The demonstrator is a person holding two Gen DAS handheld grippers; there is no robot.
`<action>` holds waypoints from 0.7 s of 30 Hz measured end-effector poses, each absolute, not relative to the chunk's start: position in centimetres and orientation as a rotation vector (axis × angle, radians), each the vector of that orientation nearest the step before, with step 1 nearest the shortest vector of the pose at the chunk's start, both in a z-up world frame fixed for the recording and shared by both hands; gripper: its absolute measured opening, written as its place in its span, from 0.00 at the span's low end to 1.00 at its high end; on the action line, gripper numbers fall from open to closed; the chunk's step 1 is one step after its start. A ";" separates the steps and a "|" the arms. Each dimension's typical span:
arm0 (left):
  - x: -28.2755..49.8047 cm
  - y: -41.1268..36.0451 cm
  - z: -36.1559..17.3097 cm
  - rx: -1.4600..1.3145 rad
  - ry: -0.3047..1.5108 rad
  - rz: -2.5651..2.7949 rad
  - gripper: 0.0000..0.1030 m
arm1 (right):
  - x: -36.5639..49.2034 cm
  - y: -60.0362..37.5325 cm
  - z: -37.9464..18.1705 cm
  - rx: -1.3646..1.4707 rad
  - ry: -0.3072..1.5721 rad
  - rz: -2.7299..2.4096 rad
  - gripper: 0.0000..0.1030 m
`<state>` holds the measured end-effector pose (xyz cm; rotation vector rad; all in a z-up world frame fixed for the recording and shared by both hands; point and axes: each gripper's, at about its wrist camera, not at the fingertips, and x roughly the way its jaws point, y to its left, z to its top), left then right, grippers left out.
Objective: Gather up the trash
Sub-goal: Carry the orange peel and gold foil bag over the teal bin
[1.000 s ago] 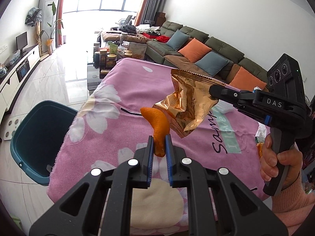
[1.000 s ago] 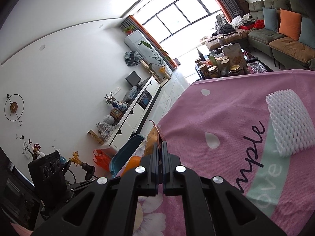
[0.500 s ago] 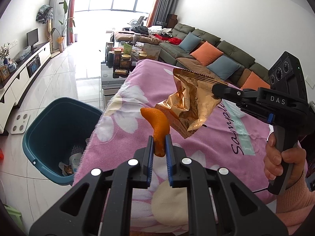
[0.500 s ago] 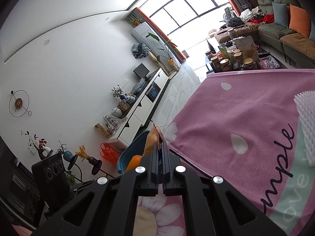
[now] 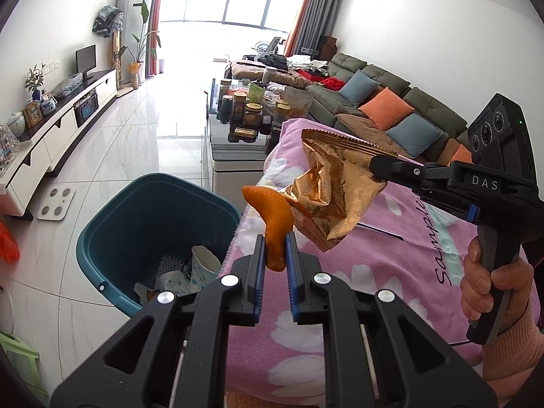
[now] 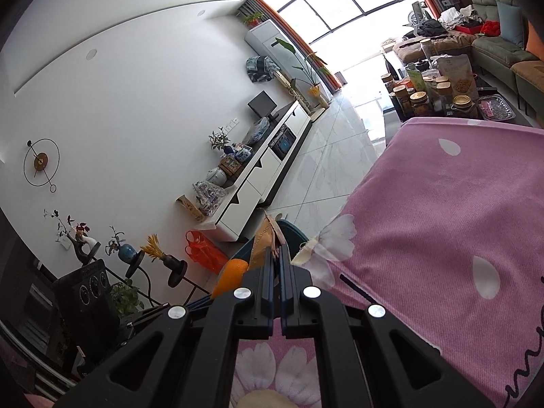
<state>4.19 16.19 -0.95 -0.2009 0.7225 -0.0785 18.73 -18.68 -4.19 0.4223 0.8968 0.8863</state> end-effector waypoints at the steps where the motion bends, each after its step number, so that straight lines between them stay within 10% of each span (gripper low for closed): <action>1: 4.2 16.6 -0.9 -0.205 0.722 -0.067 0.12 | 18.9 -18.3 -4.2 0.420 0.898 0.890 0.02; 21: 6.7 24.2 -5.4 -0.296 0.810 0.098 0.12 | 21.1 -9.3 -6.6 0.334 0.996 0.900 0.02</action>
